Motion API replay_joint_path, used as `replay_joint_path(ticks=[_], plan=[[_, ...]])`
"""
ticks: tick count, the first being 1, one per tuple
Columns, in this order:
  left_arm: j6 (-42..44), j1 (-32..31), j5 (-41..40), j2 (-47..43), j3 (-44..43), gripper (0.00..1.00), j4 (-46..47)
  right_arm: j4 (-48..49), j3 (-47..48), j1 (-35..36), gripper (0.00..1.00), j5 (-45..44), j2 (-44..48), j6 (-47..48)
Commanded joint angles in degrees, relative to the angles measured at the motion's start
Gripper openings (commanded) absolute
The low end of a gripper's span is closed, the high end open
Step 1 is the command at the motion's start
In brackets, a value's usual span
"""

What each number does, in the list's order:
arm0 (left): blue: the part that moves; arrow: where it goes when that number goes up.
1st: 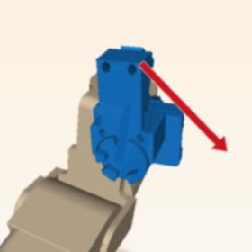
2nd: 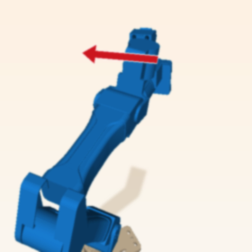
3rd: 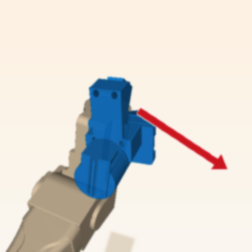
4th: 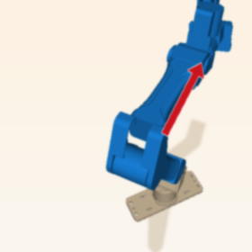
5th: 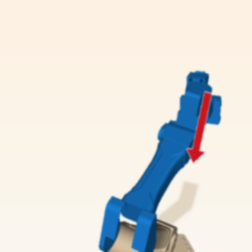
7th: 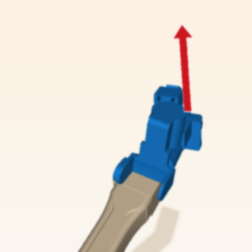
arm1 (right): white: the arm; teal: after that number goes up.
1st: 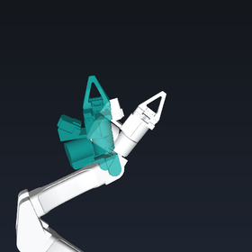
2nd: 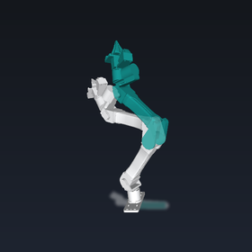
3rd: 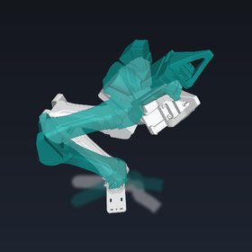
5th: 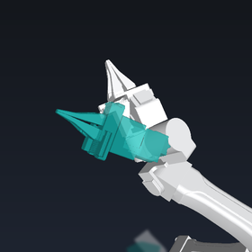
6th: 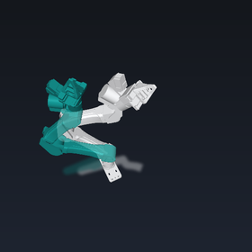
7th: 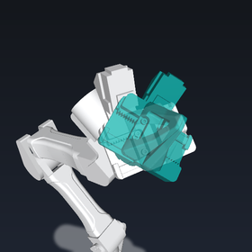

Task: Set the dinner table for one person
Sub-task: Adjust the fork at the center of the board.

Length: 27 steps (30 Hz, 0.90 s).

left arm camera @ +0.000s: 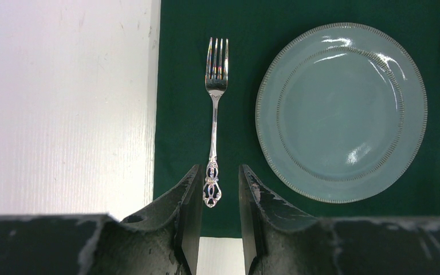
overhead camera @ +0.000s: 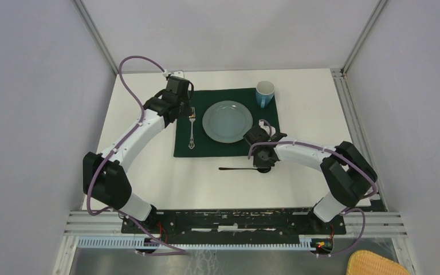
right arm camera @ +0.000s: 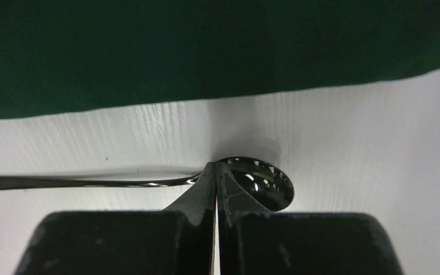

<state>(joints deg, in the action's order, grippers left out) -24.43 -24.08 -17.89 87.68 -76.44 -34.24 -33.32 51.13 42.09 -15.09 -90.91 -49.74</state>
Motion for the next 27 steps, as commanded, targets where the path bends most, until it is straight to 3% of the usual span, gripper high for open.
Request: replay_joint_path(ticks=[1,7,17,22,27], plan=[[1.8,0.2,-0.5,-2.7,-0.9,0.36,0.5,1.0,5.0,-1.1,0.0,-1.3,-3.1,2.6],[2.0,0.3,-0.8,-3.0,-0.7,0.36,0.4,-0.7,9.0,-1.8,0.0,-1.2,-4.0,4.3],[1.5,0.1,3.5,-5.3,1.0,0.35,0.6,-3.0,3.8,-1.8,0.0,-0.8,7.0,2.2],[1.7,0.0,5.2,-6.5,2.6,0.33,0.5,-0.3,-0.2,-1.6,0.02,3.5,12.2,0.9],[2.9,-1.0,10.5,-8.7,4.0,0.16,0.4,-1.5,-2.1,-0.7,0.02,4.0,15.9,-0.7]])
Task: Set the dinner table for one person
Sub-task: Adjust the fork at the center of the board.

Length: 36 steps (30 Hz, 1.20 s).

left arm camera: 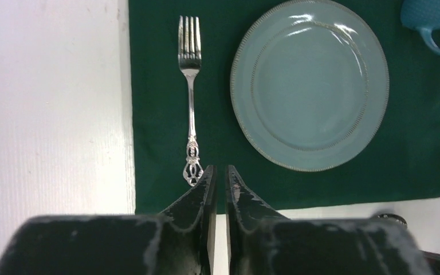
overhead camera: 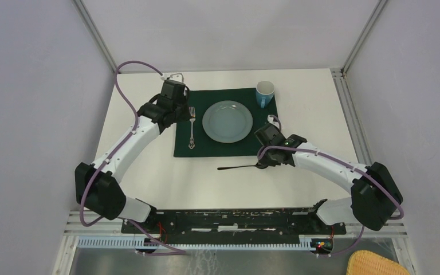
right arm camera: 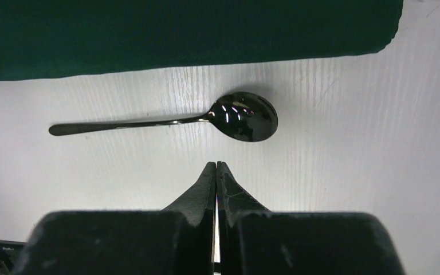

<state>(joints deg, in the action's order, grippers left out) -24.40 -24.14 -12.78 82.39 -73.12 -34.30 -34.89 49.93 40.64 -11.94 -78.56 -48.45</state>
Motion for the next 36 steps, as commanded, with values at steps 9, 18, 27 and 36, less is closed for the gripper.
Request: replay_joint_path(ticks=[9,18,27,36], plan=[[2.5,-10.5,10.9,-7.8,6.1,0.09,-3.4,1.3,-3.2,1.2,0.0,1.2,4.2,-2.8],[-5.5,-19.7,9.5,-8.6,16.7,0.02,-1.4,3.4,-2.6,2.5,0.0,1.9,-0.2,-2.7],[-9.9,-26.6,-0.4,-4.3,23.3,0.02,7.3,4.6,-2.0,4.2,0.0,1.9,-3.3,-1.6],[-6.1,-28.2,-6.6,1.9,24.6,0.02,17.8,4.1,-3.0,4.8,0.0,2.2,-3.0,-1.4]])
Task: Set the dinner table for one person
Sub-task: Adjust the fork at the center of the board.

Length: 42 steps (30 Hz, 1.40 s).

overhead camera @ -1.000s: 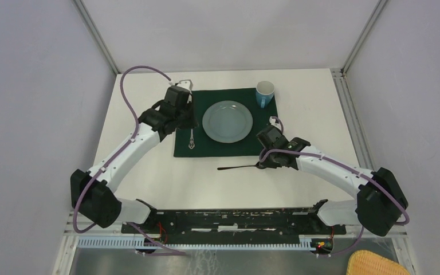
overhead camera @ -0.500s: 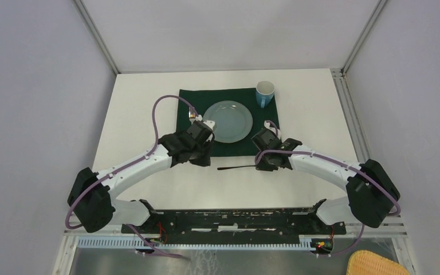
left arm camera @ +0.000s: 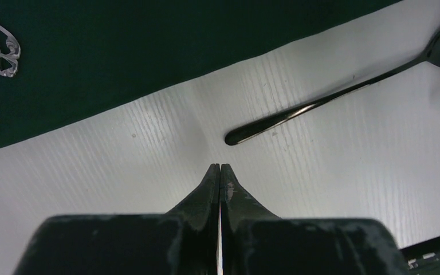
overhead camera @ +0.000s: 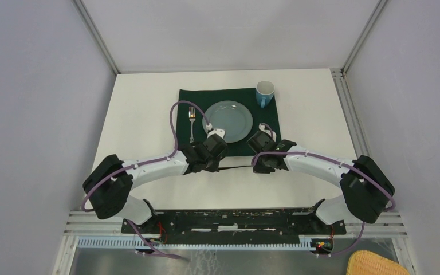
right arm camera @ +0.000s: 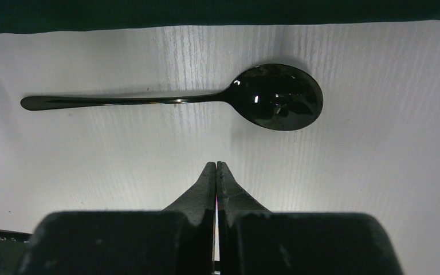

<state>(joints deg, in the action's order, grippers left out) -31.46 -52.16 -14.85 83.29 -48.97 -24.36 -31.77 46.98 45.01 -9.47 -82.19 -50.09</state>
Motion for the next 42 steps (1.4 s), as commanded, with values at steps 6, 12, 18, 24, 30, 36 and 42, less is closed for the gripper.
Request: replay_joint_path(ticks=[6,12,18,24,30,36,42], plan=[[2.3,-0.3,-4.3,3.8,0.7,0.02,11.2,1.1,-1.2,0.5,0.0,-0.4,1.5,-0.3],[2.3,-0.2,-4.0,6.8,0.0,0.02,12.5,1.5,-2.1,0.5,0.0,-0.5,1.1,-0.8],[2.2,-0.2,-2.8,8.7,-0.4,0.02,12.9,2.0,-1.8,0.5,0.0,-1.0,-0.5,-1.1],[2.4,-0.2,-2.5,9.2,-0.3,0.02,13.7,3.2,-1.4,0.5,0.0,-1.0,-3.1,-0.9],[2.5,-0.2,-1.8,11.1,-1.0,0.02,13.7,4.0,-0.8,0.5,0.0,-1.4,-4.9,-0.9],[2.4,-0.3,-0.4,11.9,-1.3,0.02,13.9,4.6,0.1,0.5,0.0,-1.8,-6.6,-0.5],[2.0,-0.4,1.2,10.2,-1.7,0.02,11.8,5.1,1.7,0.4,0.0,-2.7,-8.7,0.1]])
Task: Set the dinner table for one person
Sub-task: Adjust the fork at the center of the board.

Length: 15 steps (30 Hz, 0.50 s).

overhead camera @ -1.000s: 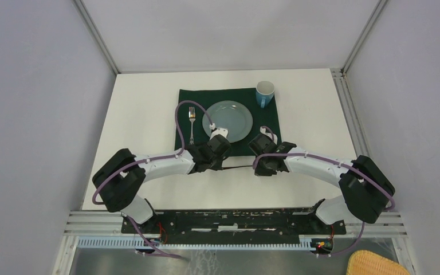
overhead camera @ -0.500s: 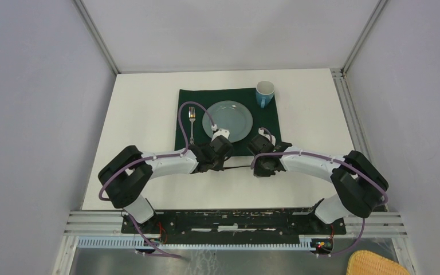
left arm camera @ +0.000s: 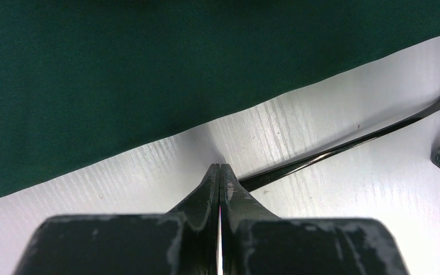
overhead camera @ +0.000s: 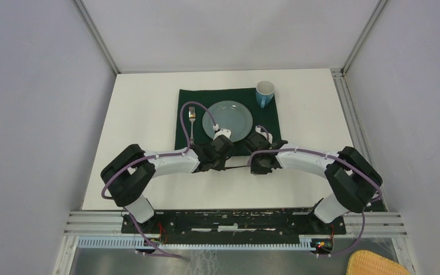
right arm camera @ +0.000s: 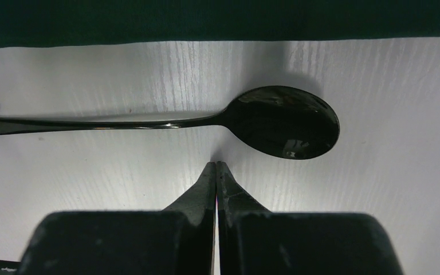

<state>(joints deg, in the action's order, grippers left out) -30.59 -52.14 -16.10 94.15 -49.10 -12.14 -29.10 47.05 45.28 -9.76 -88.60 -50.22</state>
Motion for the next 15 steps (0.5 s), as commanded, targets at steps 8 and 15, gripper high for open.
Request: replay_joint_path(ticks=[8,15], plan=[[0.9,-2.0,3.4,-5.5,-1.0,0.02,-5.7,3.8,3.1,-0.1,0.0,-3.1,-5.5,-0.1],[0.6,-2.4,4.5,-10.2,0.1,0.02,-9.6,5.3,3.8,-0.1,0.0,-2.6,-7.8,-0.2]])
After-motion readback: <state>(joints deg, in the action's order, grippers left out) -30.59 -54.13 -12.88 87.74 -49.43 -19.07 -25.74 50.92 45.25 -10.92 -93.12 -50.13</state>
